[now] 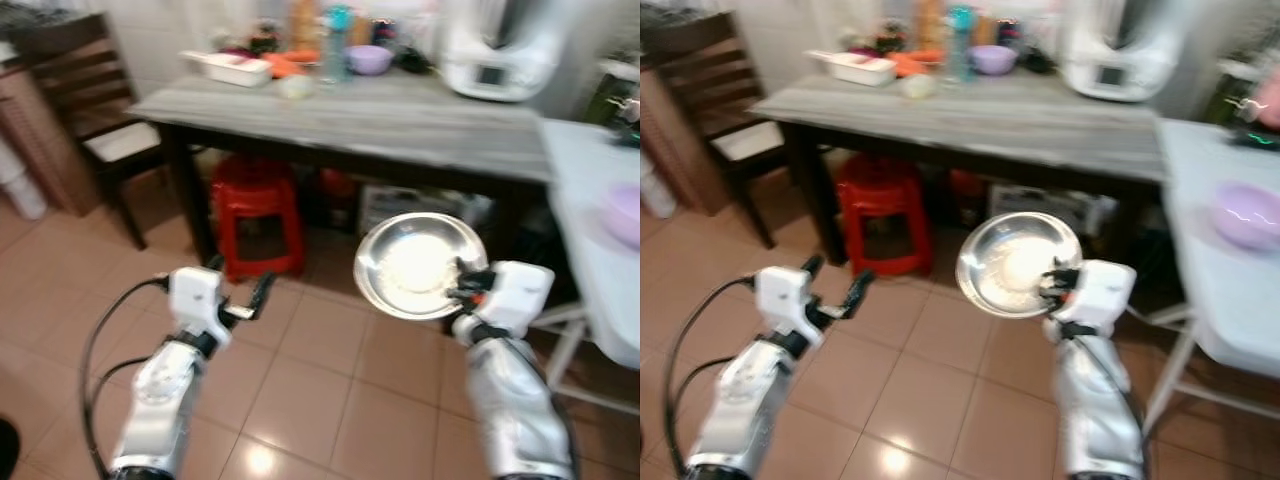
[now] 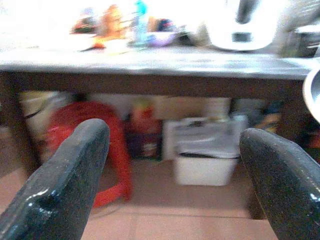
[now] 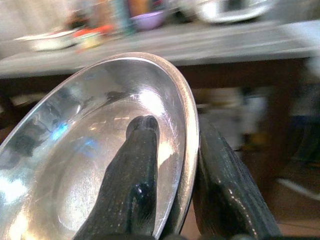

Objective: Setting the table

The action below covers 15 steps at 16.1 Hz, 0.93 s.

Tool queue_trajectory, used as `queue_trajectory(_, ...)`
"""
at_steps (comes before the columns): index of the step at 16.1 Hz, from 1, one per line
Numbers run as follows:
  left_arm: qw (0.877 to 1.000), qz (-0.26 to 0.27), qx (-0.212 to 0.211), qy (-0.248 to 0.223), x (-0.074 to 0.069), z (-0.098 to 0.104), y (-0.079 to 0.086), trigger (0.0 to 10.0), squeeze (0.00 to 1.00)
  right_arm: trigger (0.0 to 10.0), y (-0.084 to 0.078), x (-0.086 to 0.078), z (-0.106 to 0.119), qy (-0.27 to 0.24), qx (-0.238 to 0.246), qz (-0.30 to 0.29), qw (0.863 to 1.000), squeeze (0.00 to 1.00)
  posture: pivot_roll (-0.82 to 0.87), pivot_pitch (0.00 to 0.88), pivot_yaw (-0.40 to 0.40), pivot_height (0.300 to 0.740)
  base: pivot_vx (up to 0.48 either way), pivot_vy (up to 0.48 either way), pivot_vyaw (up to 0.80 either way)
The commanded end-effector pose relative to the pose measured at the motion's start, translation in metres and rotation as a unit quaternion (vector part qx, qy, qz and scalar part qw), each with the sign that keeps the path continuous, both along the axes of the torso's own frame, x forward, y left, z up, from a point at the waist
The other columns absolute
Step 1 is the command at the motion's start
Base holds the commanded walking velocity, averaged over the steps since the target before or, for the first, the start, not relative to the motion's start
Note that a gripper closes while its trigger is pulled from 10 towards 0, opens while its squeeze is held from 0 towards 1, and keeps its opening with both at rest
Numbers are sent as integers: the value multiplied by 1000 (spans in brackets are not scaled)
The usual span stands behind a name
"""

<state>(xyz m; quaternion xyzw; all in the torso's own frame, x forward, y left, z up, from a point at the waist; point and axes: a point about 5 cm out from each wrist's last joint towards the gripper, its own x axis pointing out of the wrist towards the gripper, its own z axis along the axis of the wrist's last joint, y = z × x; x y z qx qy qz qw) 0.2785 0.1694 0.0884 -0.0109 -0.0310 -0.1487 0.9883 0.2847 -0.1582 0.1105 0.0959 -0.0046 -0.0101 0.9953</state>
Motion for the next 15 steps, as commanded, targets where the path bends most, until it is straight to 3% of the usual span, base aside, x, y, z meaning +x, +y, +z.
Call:
queue_trajectory(1, 1000, -9, 1, -6, 2, 3, -5, 10000, 0, 10000, -9, -2, 3, -8, -8, -14, 1000, 0, 46, 0, 1, 740, 364, 0, 550)
queue_trajectory(4, 1000, -11, 1, -7, 3, 3, -6, 10000, 0, 10000, -9, -1, 4, -11, -6, -15, 1000, 0, 48, 0, 3, 740, 365, 0, 638)
queue_trajectory(14, 1000, -25, -1, -4, 1, 0, -15, 10000, 0, 10000, -9, 1, 4, -7, 3, -21, 1000, 0, 46, 0, 1, 740, 366, 0, 0)
queue_trajectory(15, 1000, -26, -1, -4, 1, 0, -15, 10000, 0, 10000, -8, 2, 4, -7, 4, -21, 1000, 0, 46, 0, 1, 740, 364, 0, -800)
